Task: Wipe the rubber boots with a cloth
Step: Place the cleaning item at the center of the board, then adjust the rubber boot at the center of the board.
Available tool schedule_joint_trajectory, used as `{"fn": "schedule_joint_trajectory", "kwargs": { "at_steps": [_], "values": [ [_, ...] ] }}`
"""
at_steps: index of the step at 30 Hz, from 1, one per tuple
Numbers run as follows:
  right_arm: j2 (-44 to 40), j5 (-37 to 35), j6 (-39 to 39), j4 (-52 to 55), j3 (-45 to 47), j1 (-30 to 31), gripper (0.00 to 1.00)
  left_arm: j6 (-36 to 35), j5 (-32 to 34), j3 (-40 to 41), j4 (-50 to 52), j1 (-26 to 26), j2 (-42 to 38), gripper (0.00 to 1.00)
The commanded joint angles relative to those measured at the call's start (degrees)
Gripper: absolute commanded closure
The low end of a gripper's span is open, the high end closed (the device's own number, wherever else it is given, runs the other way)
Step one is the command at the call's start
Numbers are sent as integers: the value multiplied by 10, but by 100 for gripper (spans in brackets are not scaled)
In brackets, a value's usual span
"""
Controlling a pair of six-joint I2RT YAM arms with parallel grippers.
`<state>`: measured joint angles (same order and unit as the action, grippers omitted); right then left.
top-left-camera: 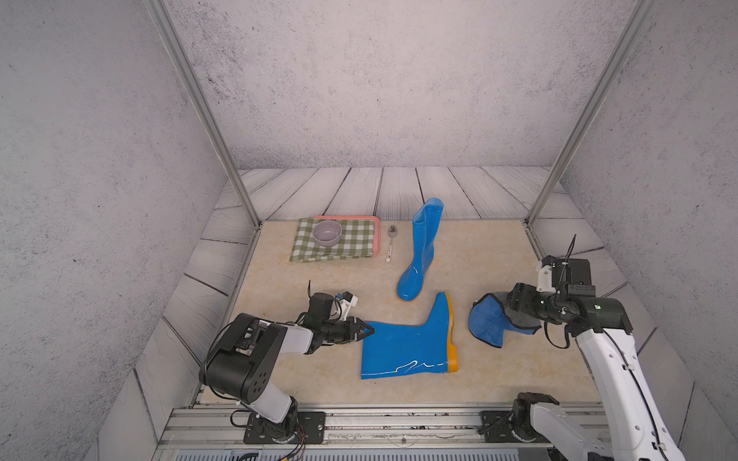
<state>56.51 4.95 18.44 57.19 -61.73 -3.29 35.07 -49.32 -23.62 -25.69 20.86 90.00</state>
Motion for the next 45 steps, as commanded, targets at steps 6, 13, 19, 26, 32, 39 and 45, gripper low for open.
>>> {"fn": "schedule_joint_trajectory", "kwargs": {
  "at_steps": [6, 13, 19, 26, 32, 39, 45],
  "values": [
    [62, 2, 76, -26, -2, -1, 5, -5, -7, -18, -1, 29, -13, 100],
    [-5, -78, 73, -56, 31, 1, 0, -9, 9, -18, 23, 41, -69, 100],
    [-86, 95, 42, -73, 55, 4, 0, 4, 43, -39, 82, 49, -177, 100],
    [-99, 186, -15, 9, 10, 12, 2, -11, 52, -145, 183, 60, -229, 100],
    [-99, 219, -32, 41, -24, 12, 2, -63, 38, -281, 271, 87, -162, 100],
    [-85, 241, -40, 50, -39, 12, 2, -184, 60, -462, 461, 116, -98, 100],
    [-72, 264, -50, 40, -51, 13, 2, -170, 59, -516, 469, 126, -51, 100]
  ]
}}
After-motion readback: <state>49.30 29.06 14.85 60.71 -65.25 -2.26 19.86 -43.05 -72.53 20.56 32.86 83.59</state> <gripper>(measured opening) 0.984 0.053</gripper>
